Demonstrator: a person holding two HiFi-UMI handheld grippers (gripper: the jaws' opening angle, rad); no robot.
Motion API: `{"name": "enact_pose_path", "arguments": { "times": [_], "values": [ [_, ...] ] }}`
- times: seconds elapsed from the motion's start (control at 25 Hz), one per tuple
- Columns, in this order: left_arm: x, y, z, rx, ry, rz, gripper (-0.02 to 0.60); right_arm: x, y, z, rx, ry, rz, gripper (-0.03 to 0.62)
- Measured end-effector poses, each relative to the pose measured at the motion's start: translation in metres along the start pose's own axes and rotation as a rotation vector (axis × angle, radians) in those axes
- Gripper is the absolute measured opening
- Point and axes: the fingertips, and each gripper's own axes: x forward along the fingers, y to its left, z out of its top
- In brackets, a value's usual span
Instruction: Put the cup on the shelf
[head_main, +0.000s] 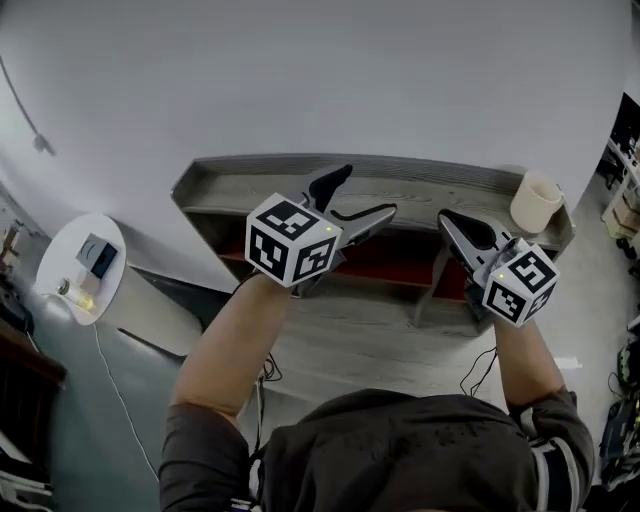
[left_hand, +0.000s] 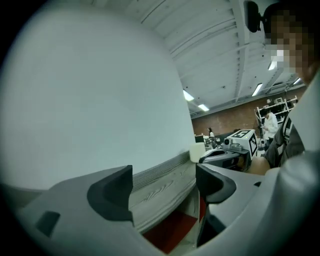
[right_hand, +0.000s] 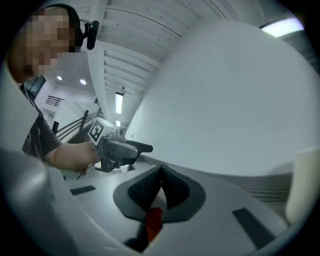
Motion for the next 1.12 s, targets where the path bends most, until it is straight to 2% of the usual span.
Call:
{"name": "enact_pose_path", "arguments": {
  "times": [0.04, 0.12, 0.16, 0.36, 0.52, 0.64, 0.72, 0.96, 1.12],
  "values": [
    [-0.024, 0.009, -0.006, -0.009, -0.002, 0.052, 0.383, 0.018, 0.014, 0.001, -0.003, -0.009, 0.051, -0.008],
    [-0.076, 0.027, -0.018, -0.028, -0.004, 0.171, 0.254, 0.054, 0.046, 0.004, -0.010, -0.027, 0.157, -0.008],
    [-0.103, 0.034, -0.023, -0.038, -0.006, 0.225, 0.226, 0.071, 0.063, 0.005, -0.010, -0.034, 0.206, -0.008],
    [-0.227, 0.047, -0.045, -0.076, 0.000, 0.431, 0.165, 0.135, 0.151, 0.005, 0.012, -0.046, 0.397, -0.008],
    [-0.335, 0.037, -0.066, -0.104, 0.009, 0.640, 0.099, 0.175, 0.237, 0.003, 0.031, -0.052, 0.577, -0.008],
    [-0.418, 0.015, -0.084, -0.130, 0.029, 0.804, 0.037, 0.195, 0.312, 0.002, 0.037, -0.056, 0.722, -0.008],
    [-0.468, -0.005, -0.094, -0.145, 0.038, 0.903, 0.019, 0.202, 0.362, 0.001, 0.044, -0.055, 0.811, -0.009],
    [-0.602, -0.090, -0.124, -0.196, 0.046, 1.172, 0.006, 0.198, 0.513, -0.006, 0.047, -0.062, 1.071, -0.009],
    [-0.673, -0.153, -0.149, -0.245, 0.035, 1.319, 0.006, 0.183, 0.598, -0.016, 0.059, -0.043, 1.199, -0.009]
  ]
}}
